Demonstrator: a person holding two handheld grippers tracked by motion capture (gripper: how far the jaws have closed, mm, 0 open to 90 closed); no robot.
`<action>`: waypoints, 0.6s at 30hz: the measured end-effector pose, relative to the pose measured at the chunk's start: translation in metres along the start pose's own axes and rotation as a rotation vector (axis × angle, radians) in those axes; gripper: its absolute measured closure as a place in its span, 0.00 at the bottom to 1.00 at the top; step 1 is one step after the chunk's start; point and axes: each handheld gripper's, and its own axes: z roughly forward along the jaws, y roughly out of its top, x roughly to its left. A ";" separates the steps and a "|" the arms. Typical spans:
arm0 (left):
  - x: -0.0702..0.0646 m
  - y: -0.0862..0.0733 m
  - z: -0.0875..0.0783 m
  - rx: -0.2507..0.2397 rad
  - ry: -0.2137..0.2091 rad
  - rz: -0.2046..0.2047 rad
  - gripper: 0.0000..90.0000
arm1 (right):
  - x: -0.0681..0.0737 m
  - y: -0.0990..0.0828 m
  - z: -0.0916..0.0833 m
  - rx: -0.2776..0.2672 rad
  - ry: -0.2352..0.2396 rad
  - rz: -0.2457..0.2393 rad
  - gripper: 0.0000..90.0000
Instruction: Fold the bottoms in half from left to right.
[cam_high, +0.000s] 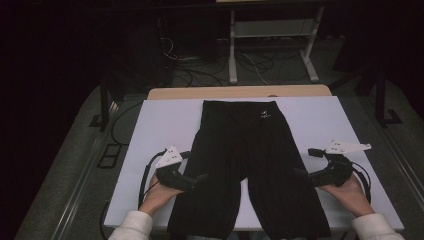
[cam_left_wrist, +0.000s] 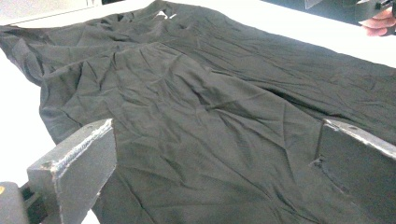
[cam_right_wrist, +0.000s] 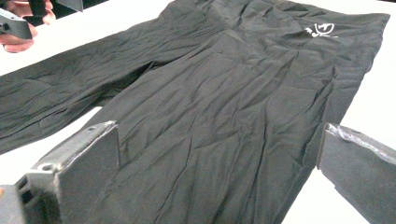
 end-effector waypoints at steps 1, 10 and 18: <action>0.000 0.000 0.000 0.000 0.000 0.000 0.00 | 0.000 0.000 0.000 -0.002 -0.001 -0.001 0.00; 0.000 0.000 -0.001 -0.003 0.002 0.002 0.00 | 0.001 0.000 -0.001 -0.003 -0.008 -0.003 0.00; -0.001 0.000 0.000 -0.005 0.002 0.006 0.00 | 0.002 0.001 -0.002 -0.005 -0.009 -0.006 0.00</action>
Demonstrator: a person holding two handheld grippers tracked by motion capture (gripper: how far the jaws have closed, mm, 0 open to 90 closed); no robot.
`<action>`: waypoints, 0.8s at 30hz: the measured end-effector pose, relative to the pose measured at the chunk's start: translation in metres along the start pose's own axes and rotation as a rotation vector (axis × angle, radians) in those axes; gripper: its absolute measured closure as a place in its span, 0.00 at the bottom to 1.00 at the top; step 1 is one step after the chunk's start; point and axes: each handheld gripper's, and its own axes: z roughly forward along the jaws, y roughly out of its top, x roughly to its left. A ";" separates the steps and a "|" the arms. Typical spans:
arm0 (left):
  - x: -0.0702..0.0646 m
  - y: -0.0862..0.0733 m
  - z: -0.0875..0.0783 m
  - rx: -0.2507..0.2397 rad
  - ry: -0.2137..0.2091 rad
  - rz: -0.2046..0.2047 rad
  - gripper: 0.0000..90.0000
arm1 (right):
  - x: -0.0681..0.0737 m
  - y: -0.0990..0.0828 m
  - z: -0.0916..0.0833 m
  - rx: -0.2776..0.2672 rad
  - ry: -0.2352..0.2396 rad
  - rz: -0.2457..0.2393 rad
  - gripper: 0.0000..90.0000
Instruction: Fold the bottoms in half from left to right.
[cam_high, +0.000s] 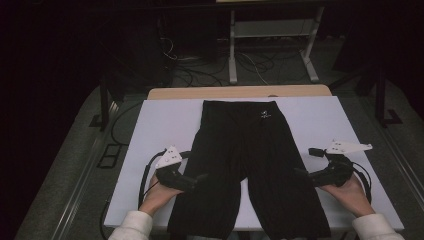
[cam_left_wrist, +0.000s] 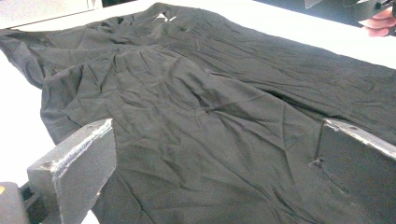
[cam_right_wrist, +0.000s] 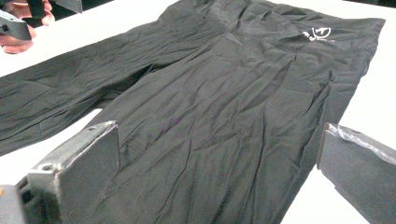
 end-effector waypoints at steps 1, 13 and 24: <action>0.000 0.000 0.000 0.000 0.000 0.000 0.00 | 0.000 0.000 0.000 0.000 -0.001 0.000 0.00; -0.002 0.000 0.000 -0.004 -0.004 0.006 0.00 | 0.002 0.005 -0.003 -0.006 0.001 0.004 0.00; -0.002 -0.001 0.001 -0.003 0.000 0.000 0.00 | 0.006 0.018 -0.002 0.005 0.017 -0.020 0.00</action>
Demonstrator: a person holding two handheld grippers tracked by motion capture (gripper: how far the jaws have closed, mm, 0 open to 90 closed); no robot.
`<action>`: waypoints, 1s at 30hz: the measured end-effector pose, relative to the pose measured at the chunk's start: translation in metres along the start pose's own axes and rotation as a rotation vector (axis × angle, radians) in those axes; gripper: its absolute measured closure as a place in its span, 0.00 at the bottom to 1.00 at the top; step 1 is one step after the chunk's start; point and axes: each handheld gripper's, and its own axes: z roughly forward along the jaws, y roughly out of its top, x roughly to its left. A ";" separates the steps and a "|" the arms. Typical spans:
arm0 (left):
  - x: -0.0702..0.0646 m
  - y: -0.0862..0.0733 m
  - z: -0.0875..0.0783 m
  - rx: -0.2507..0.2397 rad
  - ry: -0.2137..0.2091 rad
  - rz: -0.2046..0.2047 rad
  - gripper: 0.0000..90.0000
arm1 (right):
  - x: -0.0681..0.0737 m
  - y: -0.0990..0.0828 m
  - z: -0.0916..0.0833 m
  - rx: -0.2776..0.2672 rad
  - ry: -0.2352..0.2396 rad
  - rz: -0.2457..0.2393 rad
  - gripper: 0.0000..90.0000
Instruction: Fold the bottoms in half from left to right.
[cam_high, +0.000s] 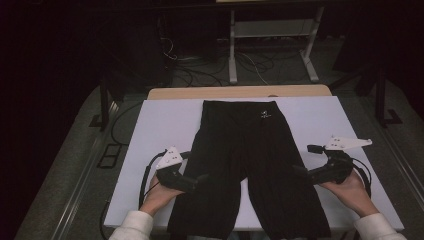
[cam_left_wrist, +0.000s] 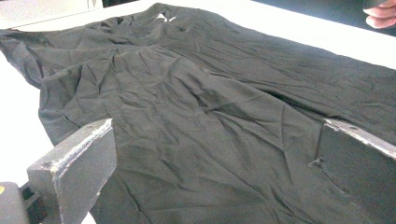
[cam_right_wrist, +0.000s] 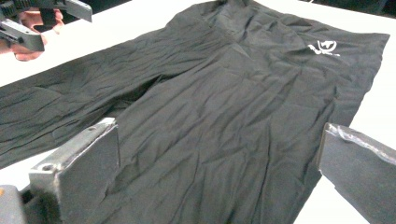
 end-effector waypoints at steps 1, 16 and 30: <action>0.000 0.000 0.000 0.000 0.000 0.000 0.00 | 0.001 0.002 0.001 0.002 0.003 -0.005 0.00; 0.000 0.000 0.000 -0.001 -0.001 -0.003 0.00 | 0.005 0.021 0.022 0.052 0.019 -0.049 0.00; 0.000 0.000 0.000 0.001 -0.001 -0.004 0.00 | 0.001 0.033 0.035 0.077 0.022 -0.058 0.00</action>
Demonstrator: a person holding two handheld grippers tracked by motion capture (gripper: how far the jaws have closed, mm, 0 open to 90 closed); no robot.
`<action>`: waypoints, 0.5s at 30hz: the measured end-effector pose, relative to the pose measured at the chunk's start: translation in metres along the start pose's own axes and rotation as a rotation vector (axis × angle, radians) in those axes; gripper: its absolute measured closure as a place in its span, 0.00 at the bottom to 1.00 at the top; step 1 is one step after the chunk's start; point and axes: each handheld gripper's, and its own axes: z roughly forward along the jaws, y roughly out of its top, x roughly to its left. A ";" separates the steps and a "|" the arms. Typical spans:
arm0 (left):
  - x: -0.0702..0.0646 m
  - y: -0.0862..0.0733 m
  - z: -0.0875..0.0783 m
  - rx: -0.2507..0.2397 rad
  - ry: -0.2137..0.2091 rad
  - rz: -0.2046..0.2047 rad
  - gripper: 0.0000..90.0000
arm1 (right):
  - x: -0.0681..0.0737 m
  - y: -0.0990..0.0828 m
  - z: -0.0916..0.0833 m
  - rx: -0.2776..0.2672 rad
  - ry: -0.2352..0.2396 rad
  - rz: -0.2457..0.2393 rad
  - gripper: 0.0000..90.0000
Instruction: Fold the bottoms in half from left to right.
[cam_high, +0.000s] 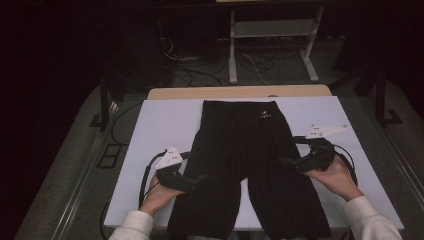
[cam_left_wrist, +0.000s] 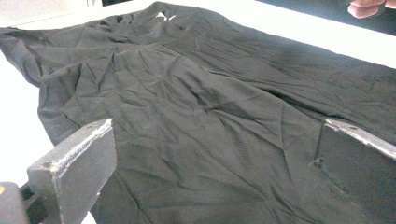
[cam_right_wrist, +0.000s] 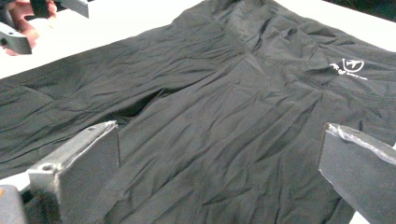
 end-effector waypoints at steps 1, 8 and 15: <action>0.000 0.000 0.000 0.001 -0.001 0.001 0.00 | -0.002 0.002 0.002 0.007 -0.003 -0.001 0.00; 0.000 0.000 0.000 0.003 0.000 -0.001 0.00 | -0.007 0.012 0.006 0.012 -0.007 -0.003 0.00; 0.000 0.000 0.000 0.002 0.000 -0.003 0.00 | -0.013 0.022 0.010 0.010 -0.006 0.003 0.00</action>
